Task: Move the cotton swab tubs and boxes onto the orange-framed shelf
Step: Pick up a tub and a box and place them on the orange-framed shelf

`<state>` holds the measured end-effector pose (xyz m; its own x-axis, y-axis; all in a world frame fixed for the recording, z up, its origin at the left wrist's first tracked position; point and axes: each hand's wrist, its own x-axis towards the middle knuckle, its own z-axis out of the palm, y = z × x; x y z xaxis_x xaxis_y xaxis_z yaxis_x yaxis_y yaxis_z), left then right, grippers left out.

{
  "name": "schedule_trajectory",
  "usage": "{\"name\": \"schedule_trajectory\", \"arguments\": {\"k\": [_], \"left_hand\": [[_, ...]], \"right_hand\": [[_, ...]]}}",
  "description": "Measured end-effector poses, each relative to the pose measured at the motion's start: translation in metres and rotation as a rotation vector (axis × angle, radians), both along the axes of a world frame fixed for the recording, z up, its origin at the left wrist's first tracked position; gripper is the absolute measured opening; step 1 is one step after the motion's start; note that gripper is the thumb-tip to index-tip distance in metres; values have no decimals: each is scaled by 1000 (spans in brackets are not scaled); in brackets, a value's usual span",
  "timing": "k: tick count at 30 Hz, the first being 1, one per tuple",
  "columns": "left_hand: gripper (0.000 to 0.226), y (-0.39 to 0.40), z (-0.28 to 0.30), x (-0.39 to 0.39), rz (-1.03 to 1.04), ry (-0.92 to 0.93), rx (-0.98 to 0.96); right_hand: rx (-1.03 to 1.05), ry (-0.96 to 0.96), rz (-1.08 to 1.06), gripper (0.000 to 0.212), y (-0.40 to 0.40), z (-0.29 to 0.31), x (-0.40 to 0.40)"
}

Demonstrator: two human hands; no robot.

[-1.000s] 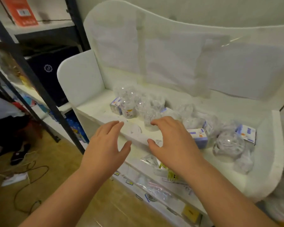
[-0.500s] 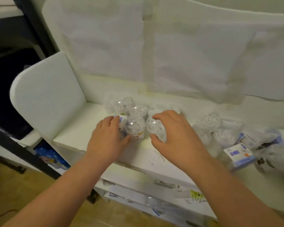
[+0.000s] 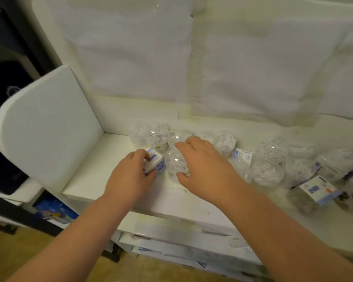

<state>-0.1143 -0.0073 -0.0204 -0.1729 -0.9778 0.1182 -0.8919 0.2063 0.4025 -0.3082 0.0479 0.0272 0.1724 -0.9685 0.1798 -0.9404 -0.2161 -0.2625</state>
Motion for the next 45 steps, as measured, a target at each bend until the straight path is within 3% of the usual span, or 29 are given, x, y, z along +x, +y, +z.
{"name": "schedule_trajectory", "arguments": {"k": [8,12,21,34,45], "left_hand": [[51,12,10,21,22,157,38],[61,19,26,27,39,269,41],[44,58,62,2,-68,331,-80],[59,223,111,-181,-460,334,-165],[53,404,118,-337,-759,373,-153]], "right_hand": [[97,251,72,65,-26,-3,15],[91,180,77,70,-20,5,15],[-116,-10,-55,68,54,64,-32],[-169,-233,-356,73,307,83,-177],[-263,-223,-654,76,532,86,-310]]}}
